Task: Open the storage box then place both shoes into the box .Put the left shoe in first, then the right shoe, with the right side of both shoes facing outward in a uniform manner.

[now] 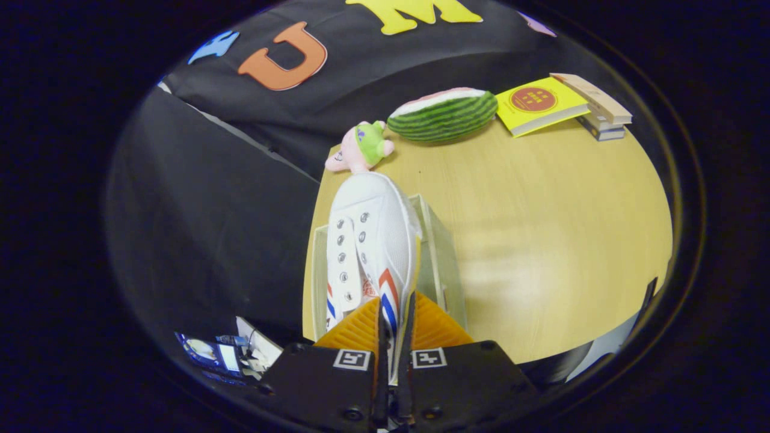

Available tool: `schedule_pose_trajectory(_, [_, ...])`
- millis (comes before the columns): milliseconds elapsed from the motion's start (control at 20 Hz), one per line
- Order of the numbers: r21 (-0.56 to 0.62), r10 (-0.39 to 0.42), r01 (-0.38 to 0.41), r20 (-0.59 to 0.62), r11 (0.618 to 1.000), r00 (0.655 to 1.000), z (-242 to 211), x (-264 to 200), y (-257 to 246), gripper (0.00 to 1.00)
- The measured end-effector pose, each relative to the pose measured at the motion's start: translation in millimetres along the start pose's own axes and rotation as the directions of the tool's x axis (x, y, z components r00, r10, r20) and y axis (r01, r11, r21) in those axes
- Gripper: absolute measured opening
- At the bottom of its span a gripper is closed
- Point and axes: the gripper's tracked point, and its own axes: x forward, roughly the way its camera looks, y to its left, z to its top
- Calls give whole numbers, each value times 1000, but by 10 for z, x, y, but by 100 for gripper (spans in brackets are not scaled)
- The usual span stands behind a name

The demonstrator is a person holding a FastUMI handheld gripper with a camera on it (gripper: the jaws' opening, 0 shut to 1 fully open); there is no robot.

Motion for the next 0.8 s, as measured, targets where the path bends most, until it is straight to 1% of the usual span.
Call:
schedule_pose_trajectory(50, [3, -10, 10, 2, 1000, 1000, 8, 59, -32, 14])
schedule_pose_trajectory(100, [3, -20, 20, 1, 1000, 1000, 11, 115, -67, 15])
schedule_pose_trajectory(200, [2, -15, 15, -10, 1000, 1000, -16, 224, -91, 19])
schedule_pose_trajectory(300, [0, -2, 2, -27, 1000, 1000, -69, 273, -64, 27])
schedule_pose_trajectory(350, [-5, 2, -3, -28, 1000, 1000, -92, 271, -53, 33])
schedule_pose_trajectory(400, [-14, 15, -16, -17, 1000, 1000, -84, 279, -12, 36])
schedule_pose_trajectory(500, [-47, 18, -17, 13, 999, 1000, -19, 207, -6, 37])
schedule_pose_trajectory(600, [-74, 22, -20, 30, 997, 999, -21, 154, 9, 44])
schedule_pose_trajectory(650, [-92, 24, -20, 44, 996, 999, -19, 116, 28, 49])
schedule_pose_trajectory(700, [-117, 21, -13, 72, 993, 997, 5, 67, 14, 52])
schedule_pose_trajectory(750, [-153, 17, -1, 108, 988, 994, 53, 30, -1, 60])
schedule_pose_trajectory(800, [-188, 11, 18, 152, 982, 988, 114, -23, -27, 64])
